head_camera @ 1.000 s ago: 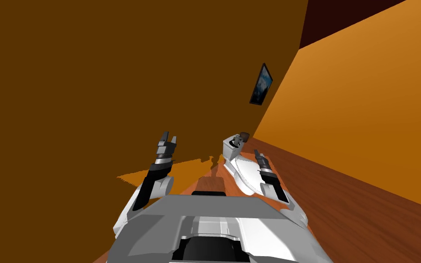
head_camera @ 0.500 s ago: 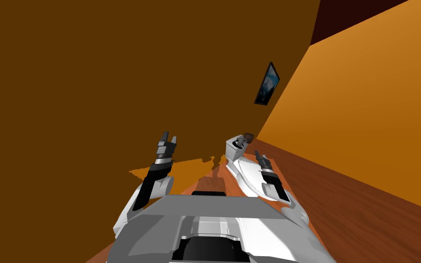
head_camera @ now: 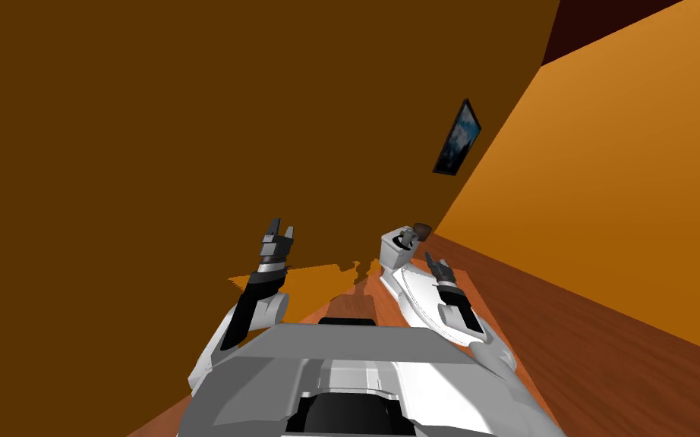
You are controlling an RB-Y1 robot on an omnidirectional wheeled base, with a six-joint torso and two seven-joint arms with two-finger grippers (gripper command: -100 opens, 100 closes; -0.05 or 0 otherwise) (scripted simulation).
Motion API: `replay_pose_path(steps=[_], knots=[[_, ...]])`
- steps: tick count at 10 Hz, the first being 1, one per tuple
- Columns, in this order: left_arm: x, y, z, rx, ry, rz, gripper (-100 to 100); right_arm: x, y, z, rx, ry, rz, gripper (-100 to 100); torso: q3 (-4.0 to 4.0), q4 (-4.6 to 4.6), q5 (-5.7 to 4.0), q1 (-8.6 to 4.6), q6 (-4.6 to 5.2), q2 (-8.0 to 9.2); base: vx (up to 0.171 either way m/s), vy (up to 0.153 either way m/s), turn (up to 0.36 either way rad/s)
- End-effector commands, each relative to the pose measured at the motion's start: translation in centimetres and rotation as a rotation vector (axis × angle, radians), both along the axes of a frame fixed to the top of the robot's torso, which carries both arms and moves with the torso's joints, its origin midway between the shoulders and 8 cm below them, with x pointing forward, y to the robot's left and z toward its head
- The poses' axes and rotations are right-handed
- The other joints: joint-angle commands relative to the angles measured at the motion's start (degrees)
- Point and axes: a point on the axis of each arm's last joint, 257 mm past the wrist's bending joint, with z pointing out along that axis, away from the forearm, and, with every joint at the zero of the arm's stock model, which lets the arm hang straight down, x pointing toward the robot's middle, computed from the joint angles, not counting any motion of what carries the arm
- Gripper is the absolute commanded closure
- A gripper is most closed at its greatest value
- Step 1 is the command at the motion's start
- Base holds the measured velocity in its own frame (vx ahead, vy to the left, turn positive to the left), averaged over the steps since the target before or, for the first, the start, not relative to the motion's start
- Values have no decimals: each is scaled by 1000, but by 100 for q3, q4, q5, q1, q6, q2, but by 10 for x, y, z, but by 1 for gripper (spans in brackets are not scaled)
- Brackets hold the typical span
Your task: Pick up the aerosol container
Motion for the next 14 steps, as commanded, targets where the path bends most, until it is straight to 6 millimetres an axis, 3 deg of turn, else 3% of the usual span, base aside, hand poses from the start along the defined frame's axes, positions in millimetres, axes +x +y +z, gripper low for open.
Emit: replay_pose_path(steps=[1,14], knots=[[0,0,0,0,0,0,0,1,-5,-3,-30,22,-16,-100,0,0,0,0,0,0,17,26,79],[0,0,0,0,0,0,0,5,-66,-48,-310,299,-168,-100,-7,-3,-4,-19,6,-11,41,5,107]])
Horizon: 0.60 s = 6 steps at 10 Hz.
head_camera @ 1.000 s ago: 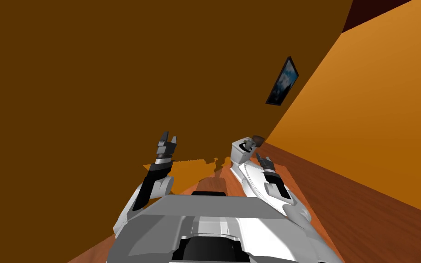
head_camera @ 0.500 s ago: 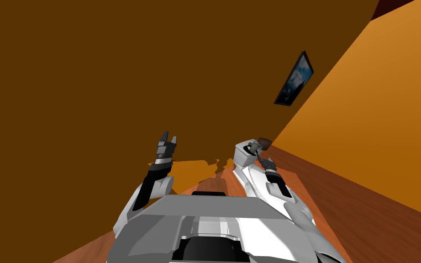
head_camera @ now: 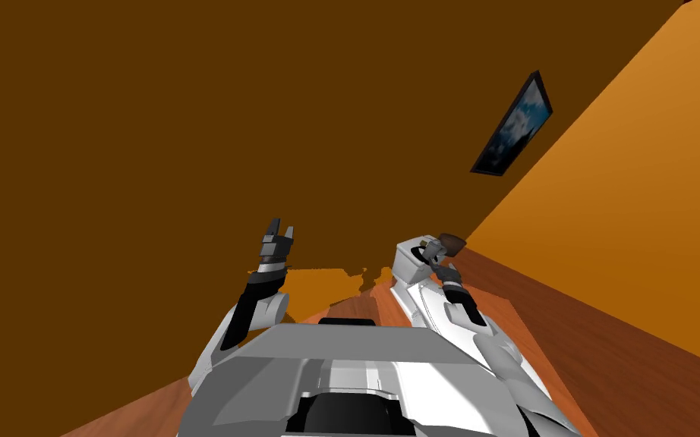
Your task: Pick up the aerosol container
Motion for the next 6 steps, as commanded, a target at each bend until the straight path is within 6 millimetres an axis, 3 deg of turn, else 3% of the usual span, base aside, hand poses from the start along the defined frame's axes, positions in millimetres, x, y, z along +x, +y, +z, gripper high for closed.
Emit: replay_pose_path(steps=[1,5,6], knots=[[0,0,0,0,0,0,0,1,-9,-4,-44,42,-18,-100,0,0,0,0,0,0,71,-27,146],[0,0,0,0,0,0,0,1,-19,-5,-91,83,-35,-100,-6,-2,-3,-15,2,-9,64,-48,81],[0,0,0,0,0,0,0,2,-19,-5,-95,86,-36,0,1,0,-2,-5,3,3,6,-6,-1]])
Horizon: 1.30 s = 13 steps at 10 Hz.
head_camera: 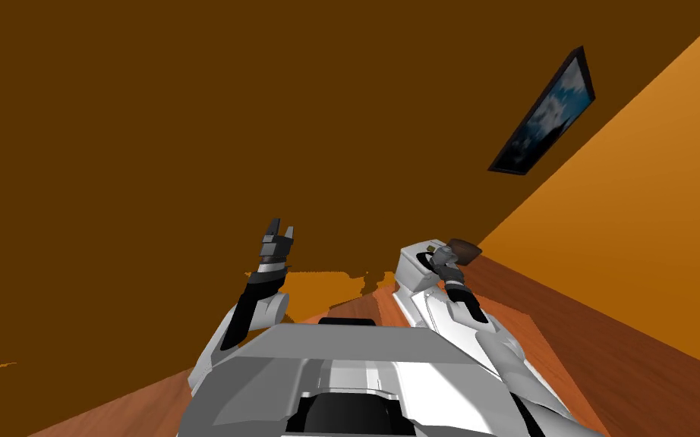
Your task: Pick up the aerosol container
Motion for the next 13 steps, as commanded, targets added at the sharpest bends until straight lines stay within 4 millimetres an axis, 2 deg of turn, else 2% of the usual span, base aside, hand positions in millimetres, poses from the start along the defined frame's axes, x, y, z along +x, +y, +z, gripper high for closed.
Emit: replay_pose_path(steps=[1,3,4,6,7,9,10,12,13], knots=[[0,0,0,0,0,0,0,18,25,-4,35,-19,28,-100,0,0,0,0,0,0,11,-61,-291],[0,0,0,0,0,0,0,20,32,-8,10,4,44,-100,2,1,-4,-17,1,3,7,-49,-50],[0,0,0,0,0,0,0,36,54,-7,48,-23,66,-100,3,1,-2,-9,-2,5,7,-61,-268],[0,0,0,0,0,0,0,39,65,-14,17,6,87,-100,3,1,-4,-15,-1,4,8,-43,-54],[0,0,0,0,0,0,0,55,89,-14,64,-23,107,-100,3,2,-1,-5,-2,5,13,-64,-286],[0,0,0,0,0,0,0,57,97,-18,23,7,128,-100,3,1,-4,-14,-1,4,8,-39,-43],[0,0,0,0,0,0,0,73,121,-15,68,-23,147,-100,4,2,-1,-5,-3,6,14,-58,-258],[0,0,0,0,0,0,0,75,131,-20,27,7,168,-100,3,1,-3,-13,-1,4,9,-39,-64],[0,0,0,0,0,0,0,90,155,-15,72,-23,186,-100,4,2,-1,-5,-1,7,16,-55,-280]])
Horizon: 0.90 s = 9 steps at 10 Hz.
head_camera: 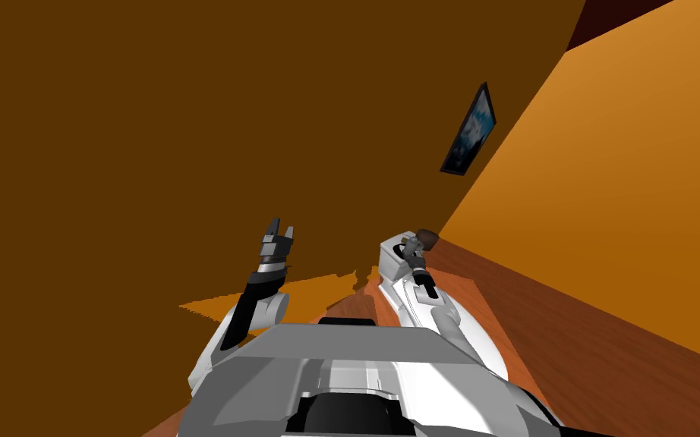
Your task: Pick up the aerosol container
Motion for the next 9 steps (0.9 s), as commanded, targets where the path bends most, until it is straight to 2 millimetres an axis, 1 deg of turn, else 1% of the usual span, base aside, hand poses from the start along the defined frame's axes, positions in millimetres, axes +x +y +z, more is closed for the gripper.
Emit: replay_pose_path(steps=[1,2,3,4,6,7,8,9], knots=[[0,0,0,0,0,0,0,6,16,-1,0,4,20,-100,0,0,0,0,0,0,24,-54,-131],[0,0,0,0,0,0,0,7,19,-3,-26,16,30,-100,-1,-1,-1,-1,-4,-2,13,-31,37],[0,0,0,0,0,0,0,21,43,4,18,-11,47,-100,1,0,0,5,-5,2,20,-71,-205],[0,0,0,0,0,0,0,22,49,1,1,1,57,-100,-1,0,-1,-6,-1,-1,21,-62,-156],[0,0,0,0,0,0,0,22,53,-1,-32,16,69,-100,2,0,1,8,-5,4,3,-8,0],[0,0,0,0,0,0,0,36,78,8,2,-7,88,-100,4,1,3,17,-5,8,16,-52,-301],[0,0,0,0,0,0,0,37,84,4,-14,4,98,-100,2,1,1,2,0,3,28,-52,-136],[0,0,0,0,0,0,0,37,86,3,-36,13,105,-100,0,0,0,0,-5,0,12,-23,42]])
